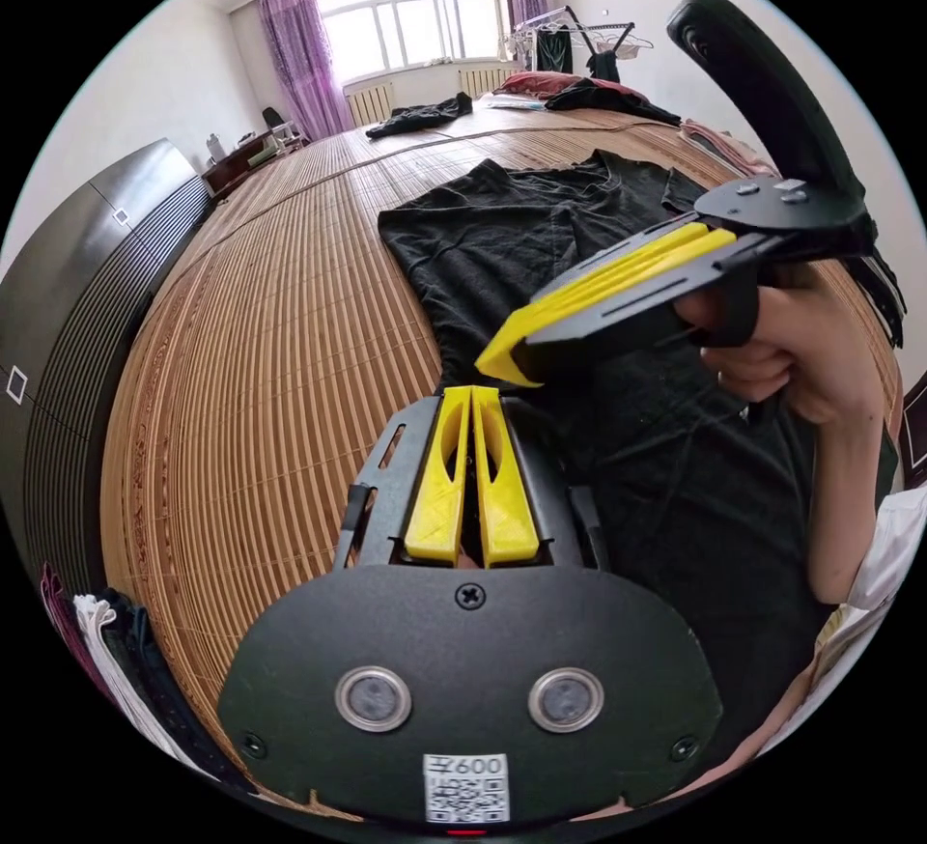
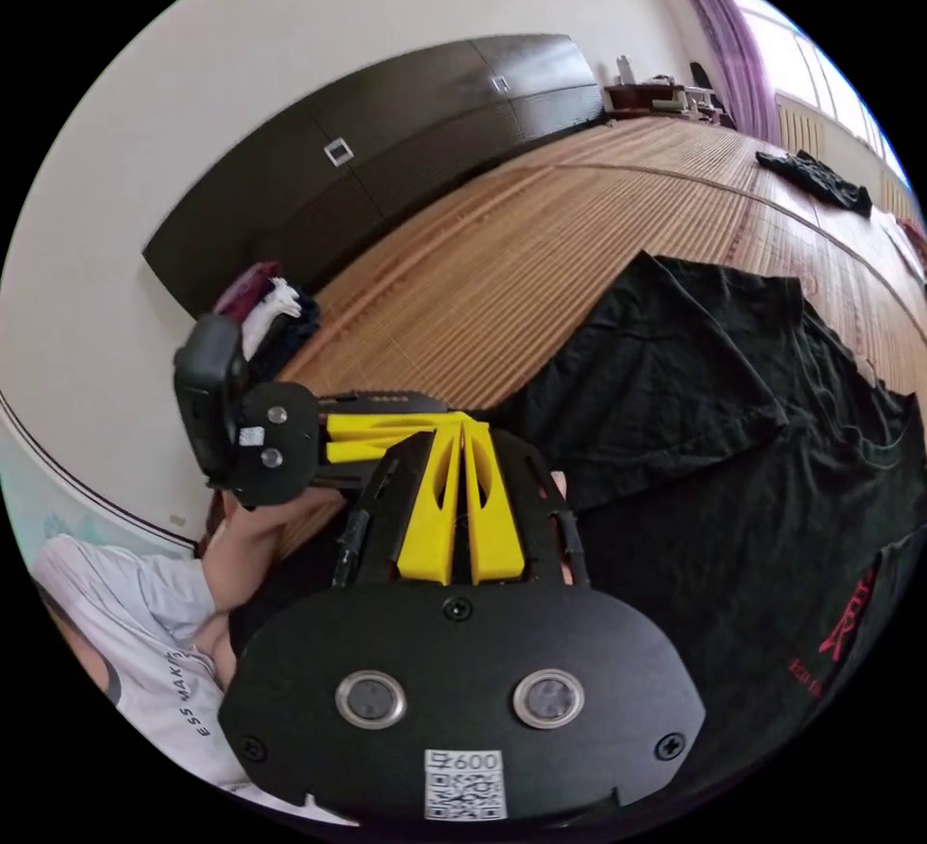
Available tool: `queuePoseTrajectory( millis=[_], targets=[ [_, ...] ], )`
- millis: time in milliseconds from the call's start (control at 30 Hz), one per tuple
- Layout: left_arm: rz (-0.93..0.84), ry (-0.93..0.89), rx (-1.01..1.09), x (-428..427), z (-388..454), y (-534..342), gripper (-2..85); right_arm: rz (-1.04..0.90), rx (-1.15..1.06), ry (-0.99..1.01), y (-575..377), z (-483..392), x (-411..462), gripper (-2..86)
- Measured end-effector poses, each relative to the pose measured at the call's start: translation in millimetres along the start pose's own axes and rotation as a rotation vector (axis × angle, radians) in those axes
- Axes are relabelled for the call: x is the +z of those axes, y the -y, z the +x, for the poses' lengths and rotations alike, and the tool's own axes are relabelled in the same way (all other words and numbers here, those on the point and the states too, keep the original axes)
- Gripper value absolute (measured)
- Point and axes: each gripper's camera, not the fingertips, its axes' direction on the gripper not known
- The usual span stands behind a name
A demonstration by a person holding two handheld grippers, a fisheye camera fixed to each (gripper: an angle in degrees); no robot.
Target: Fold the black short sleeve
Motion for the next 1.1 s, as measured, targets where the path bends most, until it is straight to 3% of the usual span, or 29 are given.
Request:
queuePoseTrajectory(
  millis=[100,267,567,733,900,967,1033,1100],
  targets=[
    [0.0,0.001,0.001,8,7,-10,0.0,-0.083,-0.016,-0.117,2,-14,19,-0.8],
    [-0.005,0.026,0.014,20,26,-29,0.0,-0.11,0.032,-0.119,5,-15,13,-0.8],
    [-0.005,0.053,0.046,26,57,-61,0.0,-0.04,0.276,0.086,-2,7,-47,-0.9],
    [-0.005,0.05,0.046,23,69,-76,0.1,-0.029,0.284,-0.046,2,-32,-82,-0.9],
    [-0.005,0.044,0.044,16,80,-90,0.0,0.142,0.24,-0.074,8,-90,-101,-0.9],
    [-0.005,0.045,0.044,10,85,-97,0.0,0.034,0.304,-0.13,10,-97,-85,-0.9],
    [-0.006,0.05,0.047,6,89,-101,0.0,0.093,0.377,-0.111,5,-103,-101,-0.9],
    [-0.006,0.058,0.054,0,94,-106,-0.1,0.113,0.4,-0.224,1,-117,-123,-0.9]
  ],
)
